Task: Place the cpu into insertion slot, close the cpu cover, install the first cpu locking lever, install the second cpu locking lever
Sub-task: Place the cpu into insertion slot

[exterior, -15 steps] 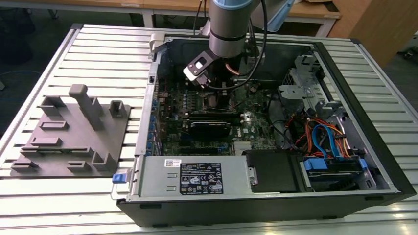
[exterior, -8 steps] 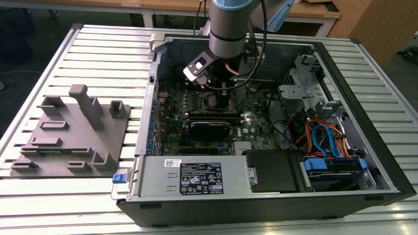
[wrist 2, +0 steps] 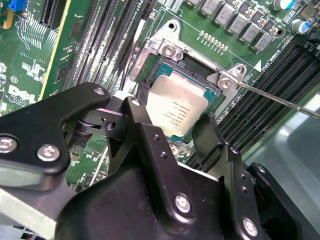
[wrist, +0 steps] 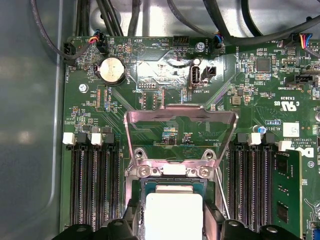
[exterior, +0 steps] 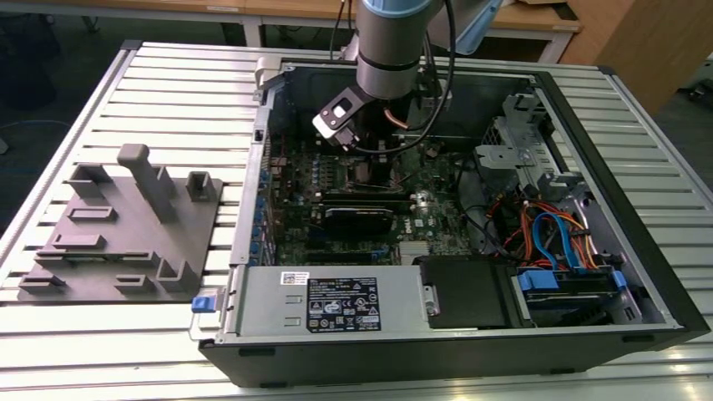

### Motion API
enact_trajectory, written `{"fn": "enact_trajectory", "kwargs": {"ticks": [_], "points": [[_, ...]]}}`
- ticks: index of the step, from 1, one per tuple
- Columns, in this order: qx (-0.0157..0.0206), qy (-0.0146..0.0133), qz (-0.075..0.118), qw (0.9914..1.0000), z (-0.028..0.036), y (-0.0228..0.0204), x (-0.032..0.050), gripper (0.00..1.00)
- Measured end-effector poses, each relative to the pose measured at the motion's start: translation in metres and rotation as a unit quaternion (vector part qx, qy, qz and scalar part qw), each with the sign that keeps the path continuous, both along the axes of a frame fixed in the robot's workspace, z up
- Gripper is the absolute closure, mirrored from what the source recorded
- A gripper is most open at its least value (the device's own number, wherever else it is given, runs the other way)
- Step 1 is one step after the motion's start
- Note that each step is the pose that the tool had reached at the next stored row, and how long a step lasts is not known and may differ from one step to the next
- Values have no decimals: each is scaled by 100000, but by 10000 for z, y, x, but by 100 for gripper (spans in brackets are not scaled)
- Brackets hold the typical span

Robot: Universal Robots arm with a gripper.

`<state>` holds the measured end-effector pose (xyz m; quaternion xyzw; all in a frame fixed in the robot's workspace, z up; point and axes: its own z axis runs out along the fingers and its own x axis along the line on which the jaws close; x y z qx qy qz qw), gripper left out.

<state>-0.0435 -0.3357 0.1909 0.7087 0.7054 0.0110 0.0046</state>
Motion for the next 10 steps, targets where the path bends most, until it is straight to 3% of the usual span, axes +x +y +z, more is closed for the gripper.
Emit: {"fn": "enact_trajectory", "kwargs": {"ticks": [2, 3, 10], "points": [[0, 0, -3, 100000, 0, 0, 0, 38], [1, 0, -3, 100000, 0, 0, 0, 31], [4, -4, -5, 100000, 52, 0, 0, 31]]}}
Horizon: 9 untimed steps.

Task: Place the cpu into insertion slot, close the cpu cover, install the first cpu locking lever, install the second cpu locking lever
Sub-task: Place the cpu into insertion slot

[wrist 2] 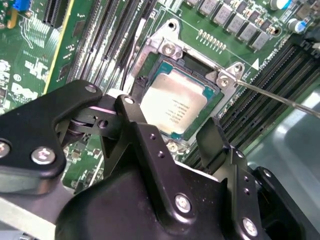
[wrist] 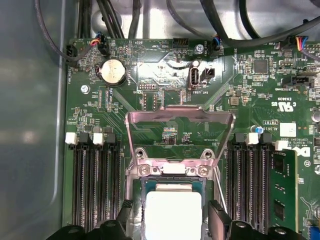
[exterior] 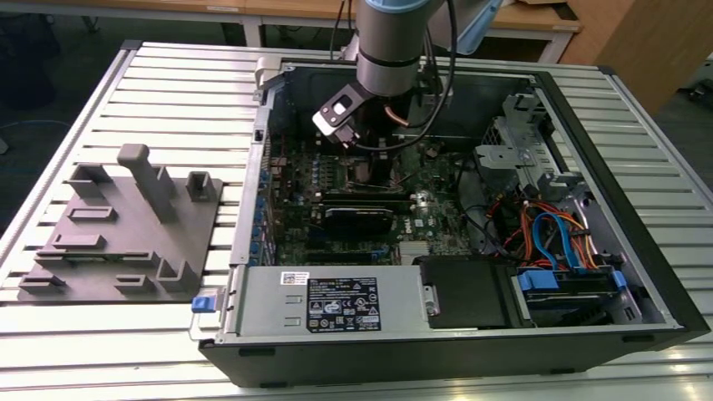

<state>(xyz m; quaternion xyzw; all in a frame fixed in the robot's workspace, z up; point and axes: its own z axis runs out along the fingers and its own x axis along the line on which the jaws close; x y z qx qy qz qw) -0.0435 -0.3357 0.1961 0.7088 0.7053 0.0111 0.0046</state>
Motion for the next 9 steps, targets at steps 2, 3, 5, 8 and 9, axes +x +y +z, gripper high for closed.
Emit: {"fn": "enact_trajectory", "kwargs": {"ticks": [2, 3, 5, 8, 9], "points": [[-4, 3, 1, 100000, 18, 0, 0, 31], [-5, 3, 0, 100000, 27, 0, 0, 31], [-2, 1, 1, 100000, 47, 0, 0, 39], [-4, 4, 3, 100000, 70, 0, 0, 51], [-3, 2, 0, 100000, 76, 0, 0, 51]]}}
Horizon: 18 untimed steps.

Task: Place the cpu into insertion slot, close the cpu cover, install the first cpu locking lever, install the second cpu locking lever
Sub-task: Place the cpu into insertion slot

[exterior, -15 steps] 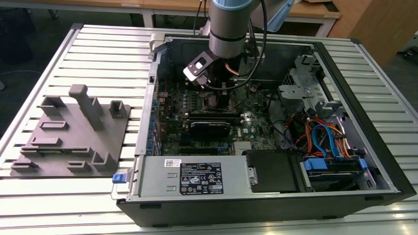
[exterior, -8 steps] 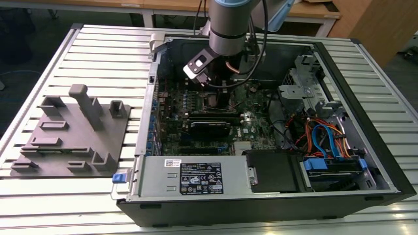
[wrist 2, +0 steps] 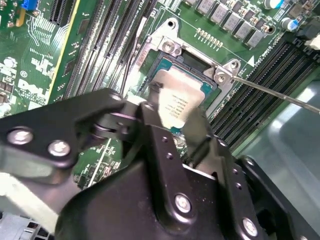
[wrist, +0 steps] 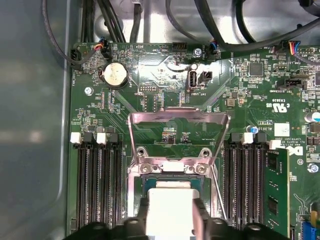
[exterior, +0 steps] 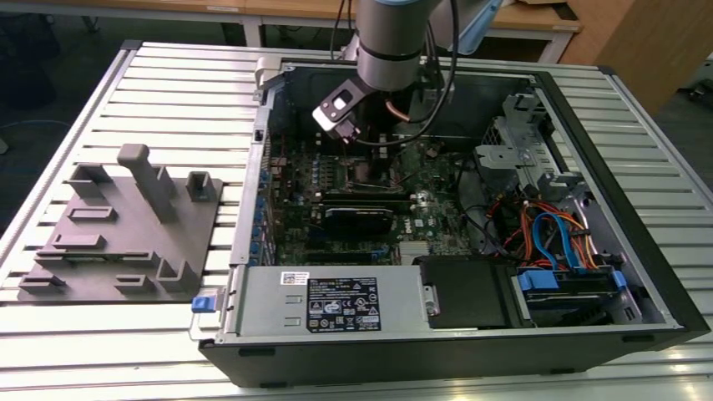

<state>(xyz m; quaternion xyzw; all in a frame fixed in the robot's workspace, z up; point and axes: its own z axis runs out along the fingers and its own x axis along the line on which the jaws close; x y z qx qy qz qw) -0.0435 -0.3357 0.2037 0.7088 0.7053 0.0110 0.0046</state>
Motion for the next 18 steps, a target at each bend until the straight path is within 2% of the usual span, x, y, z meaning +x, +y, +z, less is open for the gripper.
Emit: {"fn": "enact_trajectory", "kwargs": {"ticks": [2, 3, 5, 6, 8, 10, 11, 18], "points": [[10, -6, 2, 100000, 6, 1, 0, 63], [13, -9, 3, 100000, 6, 1, 1, 63], [7, -4, 1, 100000, 7, 0, 0, 75], [3, -1, 3, 100000, 8, 0, 0, 75], [1, -3, 1, 100000, 8, 0, 0, 86], [2, -1, 30, 100000, 8, 0, 0, 86], [2, 0, 93, 100000, 8, 0, 0, 90], [-8, 1, 1085, 99994, 8, -5, 0, 90]]}}
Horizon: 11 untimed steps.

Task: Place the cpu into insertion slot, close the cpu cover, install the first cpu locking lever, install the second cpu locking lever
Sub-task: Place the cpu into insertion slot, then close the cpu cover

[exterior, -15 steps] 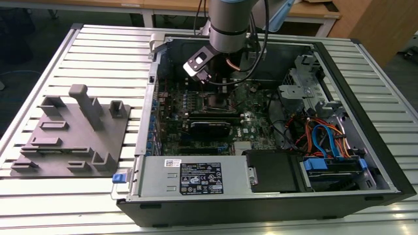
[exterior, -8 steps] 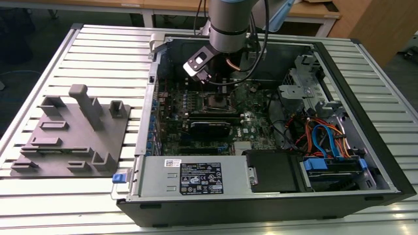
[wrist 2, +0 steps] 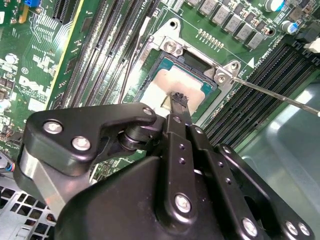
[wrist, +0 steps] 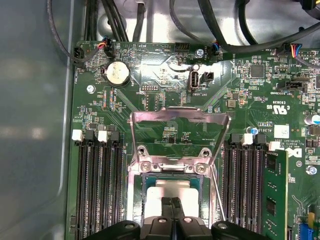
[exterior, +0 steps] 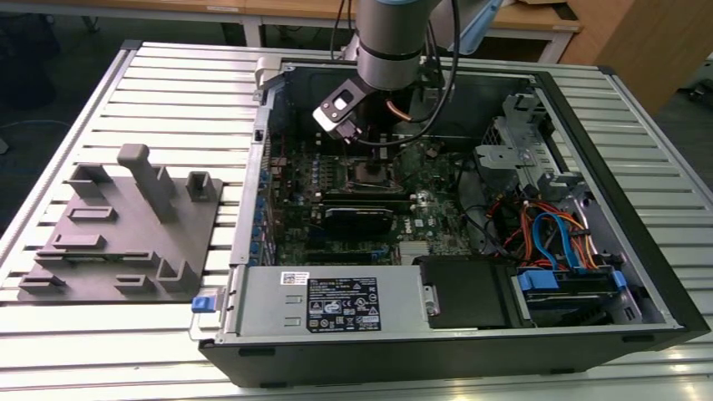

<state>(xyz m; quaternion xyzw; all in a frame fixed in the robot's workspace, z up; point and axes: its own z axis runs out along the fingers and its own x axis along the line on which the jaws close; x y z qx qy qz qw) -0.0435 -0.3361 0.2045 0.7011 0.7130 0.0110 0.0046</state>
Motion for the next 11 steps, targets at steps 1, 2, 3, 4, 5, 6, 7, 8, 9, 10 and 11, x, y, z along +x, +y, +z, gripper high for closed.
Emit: {"fn": "enact_trajectory", "kwargs": {"ticks": [1, 2, 3, 4, 5, 6, 7, 8, 9, 10, 11], "points": [[5, -2, 7, 100000, 0, 0, 0, 90], [-1, 1, 14, 100000, 0, 0, 0, 90], [2, 0, 23, 100000, 0, -1, 0, 90], [4, -1, 22, 100000, 0, 0, 0, 90], [2, -1, 25, 100000, 0, 0, 0, 90], [4, -1, 25, 100000, 0, -1, 0, 90], [4, -1, 23, 100000, 3, -1, 0, 90], [3, 5, 23, 100000, 8, -1, 0, 90], [13, 3, 24, 100000, 13, -1, 0, 90], [26, 1, 25, 100000, 19, -1, 0, 90], [29, 1, 25, 100000, 26, -1, 0, 90]]}}
